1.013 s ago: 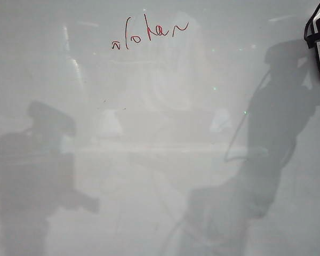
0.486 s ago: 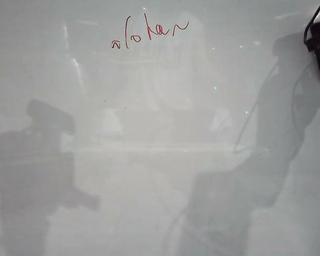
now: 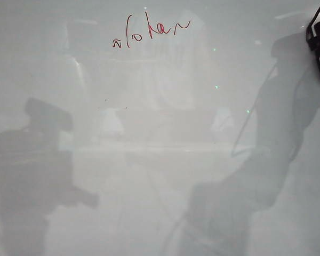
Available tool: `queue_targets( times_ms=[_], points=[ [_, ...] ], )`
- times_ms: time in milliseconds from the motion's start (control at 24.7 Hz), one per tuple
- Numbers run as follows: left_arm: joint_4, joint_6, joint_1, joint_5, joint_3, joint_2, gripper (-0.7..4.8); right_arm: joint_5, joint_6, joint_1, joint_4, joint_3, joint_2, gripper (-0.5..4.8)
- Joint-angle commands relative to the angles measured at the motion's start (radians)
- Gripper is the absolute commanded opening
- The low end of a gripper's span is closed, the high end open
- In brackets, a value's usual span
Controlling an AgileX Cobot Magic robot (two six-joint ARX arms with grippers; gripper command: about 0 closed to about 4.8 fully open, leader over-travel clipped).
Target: Grab the whiteboard eraser that is attached to the surface of the whiteboard and use it to clean the writing on the whiteboard.
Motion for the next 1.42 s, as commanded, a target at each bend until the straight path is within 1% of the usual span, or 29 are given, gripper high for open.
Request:
queue_targets(
  times_ms=[41,81,162,284,365,405,486,567,730,851,892,1013,1135,1338,1419],
  points=[
    [0.013,-0.003,-0.001,-0.007,0.002,0.0,-0.06,0.0,0.0,0.0,0.002,0.004,-0.046,2.91],
    [0.013,-0.003,-0.001,-0.007,0.002,0.0,-0.06,0.0,0.0,0.0,-0.004,0.004,-0.053,2.9],
    [0.013,-0.003,-0.001,-0.007,0.002,0.0,-0.06,-0.001,0.0,0.0,-0.024,0.004,-0.06,2.65],
    [0.013,-0.003,-0.001,-0.008,0.002,0.0,-0.06,-0.012,0.006,0.003,-0.091,0.004,-0.073,2.64],
    [0.013,-0.003,-0.001,-0.007,0.002,0.0,-0.06,-0.018,0.037,0.018,-0.146,0.004,-0.136,2.57],
    [0.013,-0.003,-0.001,-0.008,0.002,0.0,-0.06,-0.037,0.043,0.025,-0.162,0.004,-0.164,2.45],
    [0.013,-0.003,-0.001,-0.014,0.002,0.0,-0.06,-0.138,0.127,0.048,-0.22,0.004,-0.259,2.26],
    [0.013,-0.003,-0.001,-0.029,0.002,0.0,-0.06,-0.202,0.194,0.06,-0.249,0.005,-0.33,2.08],
    [0.013,-0.003,-0.001,-0.03,0.002,0.0,-0.06,-0.344,0.32,0.065,-0.293,0.005,-0.487,2.08],
    [0.013,-0.003,-0.001,-0.03,0.002,0.0,-0.06,-0.468,0.399,0.065,-0.299,0.005,-0.574,2.08],
    [0.013,-0.003,-0.001,-0.03,0.002,0.0,-0.06,-0.495,0.414,0.065,-0.303,0.005,-0.593,2.08],
    [0.013,-0.002,-0.001,-0.03,0.002,0.0,-0.06,-0.541,0.464,0.065,-0.313,0.006,-0.639,2.07],
    [0.013,-0.002,-0.001,-0.03,0.002,0.0,-0.06,-0.555,0.507,0.065,-0.325,0.015,-0.647,2.07],
    [0.013,-0.002,-0.001,-0.031,0.002,0.0,-0.06,-0.623,0.507,0.067,-0.329,0.061,-0.599,2.06],
    [0.013,-0.002,-0.001,-0.031,0.002,0.0,-0.06,-0.624,0.505,0.094,-0.33,0.128,-0.531,1.87]
  ],
)
